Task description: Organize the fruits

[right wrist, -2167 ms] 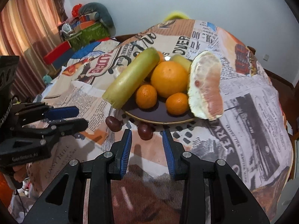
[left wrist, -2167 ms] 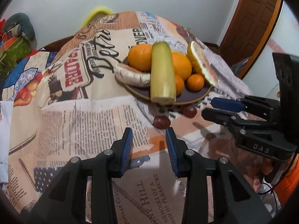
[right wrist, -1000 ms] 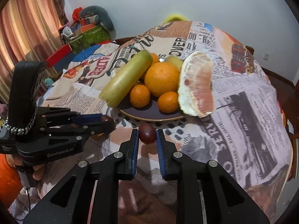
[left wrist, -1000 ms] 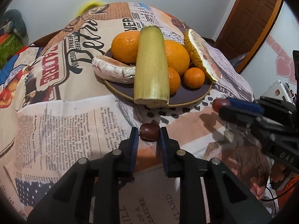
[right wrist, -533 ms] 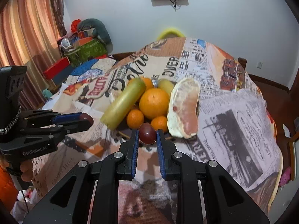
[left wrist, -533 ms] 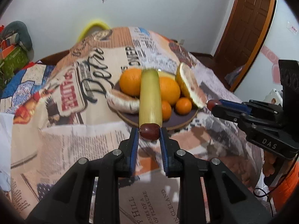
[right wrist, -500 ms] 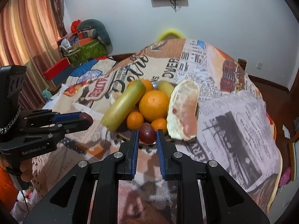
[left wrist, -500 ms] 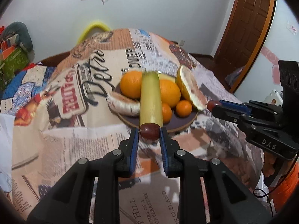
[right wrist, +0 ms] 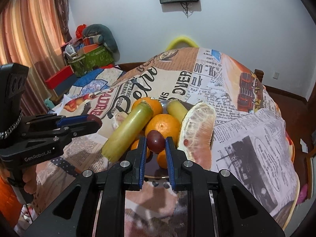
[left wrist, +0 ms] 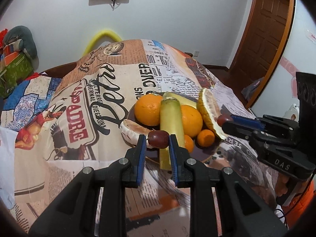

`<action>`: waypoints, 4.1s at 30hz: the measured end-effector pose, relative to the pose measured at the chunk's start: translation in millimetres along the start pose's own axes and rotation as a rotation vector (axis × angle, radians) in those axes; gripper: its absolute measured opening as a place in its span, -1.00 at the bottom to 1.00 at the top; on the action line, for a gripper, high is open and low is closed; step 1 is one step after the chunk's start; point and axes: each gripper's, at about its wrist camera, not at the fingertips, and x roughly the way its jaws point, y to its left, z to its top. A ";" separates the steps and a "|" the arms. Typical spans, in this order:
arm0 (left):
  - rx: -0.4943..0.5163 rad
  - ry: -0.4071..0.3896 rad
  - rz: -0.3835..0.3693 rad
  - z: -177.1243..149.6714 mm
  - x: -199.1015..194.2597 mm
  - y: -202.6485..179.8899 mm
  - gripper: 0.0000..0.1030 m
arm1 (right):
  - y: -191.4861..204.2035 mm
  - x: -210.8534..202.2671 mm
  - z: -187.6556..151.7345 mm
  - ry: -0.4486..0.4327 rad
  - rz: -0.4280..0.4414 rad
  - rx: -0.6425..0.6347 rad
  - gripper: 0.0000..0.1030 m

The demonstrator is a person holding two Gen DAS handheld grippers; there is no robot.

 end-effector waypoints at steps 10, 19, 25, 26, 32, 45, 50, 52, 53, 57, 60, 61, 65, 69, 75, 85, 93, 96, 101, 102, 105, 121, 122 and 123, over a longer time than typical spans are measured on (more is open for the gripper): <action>-0.019 0.027 0.003 9.6 33.1 9.1 -0.57 | 0.5 23.0 -2.9 0.042 0.006 -0.025 -0.65; -0.038 0.057 0.008 12.0 46.4 12.9 -0.51 | -2.3 27.4 -3.2 0.055 0.016 -0.021 -0.55; -0.045 0.053 0.002 14.4 43.8 13.1 -0.44 | -5.0 23.3 -1.4 0.045 0.015 -0.009 -0.54; -0.044 0.051 0.004 15.1 42.3 12.4 -0.44 | -5.3 20.2 -0.6 0.039 0.012 -0.005 -0.54; -0.030 -0.022 0.027 21.0 4.8 1.3 -0.44 | -5.5 -7.5 8.4 -0.019 -0.002 0.008 -0.54; 0.025 -0.403 0.065 19.2 -186.0 -57.7 -0.44 | 35.8 -168.9 29.9 -0.352 -0.080 -0.021 -0.43; 0.053 -0.535 0.082 2.0 -251.1 -81.3 -0.10 | 62.9 -232.1 18.5 -0.500 -0.122 -0.041 -0.05; 0.057 -0.584 0.081 -7.7 -272.6 -88.6 0.04 | 70.4 -248.5 13.4 -0.539 -0.130 -0.043 0.07; 0.062 -0.600 0.084 -11.4 -280.9 -91.9 0.10 | 74.2 -256.0 10.8 -0.557 -0.132 -0.041 0.18; 0.073 -0.648 0.105 -24.5 -305.5 -103.4 0.49 | 85.6 -278.0 -0.3 -0.621 -0.158 -0.028 0.52; 0.084 -0.666 0.122 -30.4 -314.0 -108.9 0.72 | 87.7 -276.4 -3.3 -0.633 -0.171 -0.020 0.71; 0.085 -0.669 0.124 -32.4 -316.4 -110.2 0.78 | 88.6 -275.8 -4.3 -0.635 -0.174 -0.017 0.75; 0.082 -0.675 0.121 -39.5 -322.9 -112.5 0.87 | 93.0 -272.2 -7.9 -0.645 -0.208 -0.004 1.00; 0.069 -0.683 0.114 -45.0 -327.6 -112.7 0.94 | 92.1 -278.7 -16.6 -0.639 -0.219 -0.001 1.00; 0.064 -0.688 0.112 -47.5 -328.0 -114.9 0.97 | 92.9 -285.6 -25.0 -0.638 -0.226 -0.006 1.00; 0.059 -0.682 0.110 -47.1 -327.3 -113.6 0.99 | 94.6 -282.8 -26.7 -0.630 -0.222 -0.017 1.00; 0.049 -0.665 0.105 -44.1 -320.9 -111.9 0.99 | 94.6 -283.7 -27.1 -0.629 -0.219 -0.016 1.00; 0.047 -0.661 0.103 -43.8 -319.2 -111.1 0.99 | 94.4 -283.9 -27.2 -0.627 -0.221 -0.016 1.00; 0.054 -0.658 0.099 -43.3 -318.1 -110.9 0.99 | 94.1 -284.1 -27.0 -0.628 -0.223 -0.011 1.00; 0.055 -0.657 0.098 -43.3 -317.7 -110.6 0.99 | 93.9 -284.4 -26.9 -0.628 -0.223 -0.009 1.00; 0.054 -0.657 0.097 -43.2 -317.2 -110.3 1.00 | 93.4 -285.3 -26.6 -0.627 -0.217 -0.007 1.00; 0.074 -0.646 0.078 -42.9 -313.6 -112.1 1.00 | 90.2 -286.4 -25.5 -0.630 -0.218 -0.001 1.00; 0.075 -0.647 0.078 -43.0 -313.8 -112.5 1.00 | 90.1 -286.4 -25.4 -0.631 -0.218 -0.002 1.00; 0.076 -0.648 0.079 -43.3 -313.8 -113.0 1.00 | 89.8 -286.6 -25.2 -0.631 -0.218 -0.002 1.00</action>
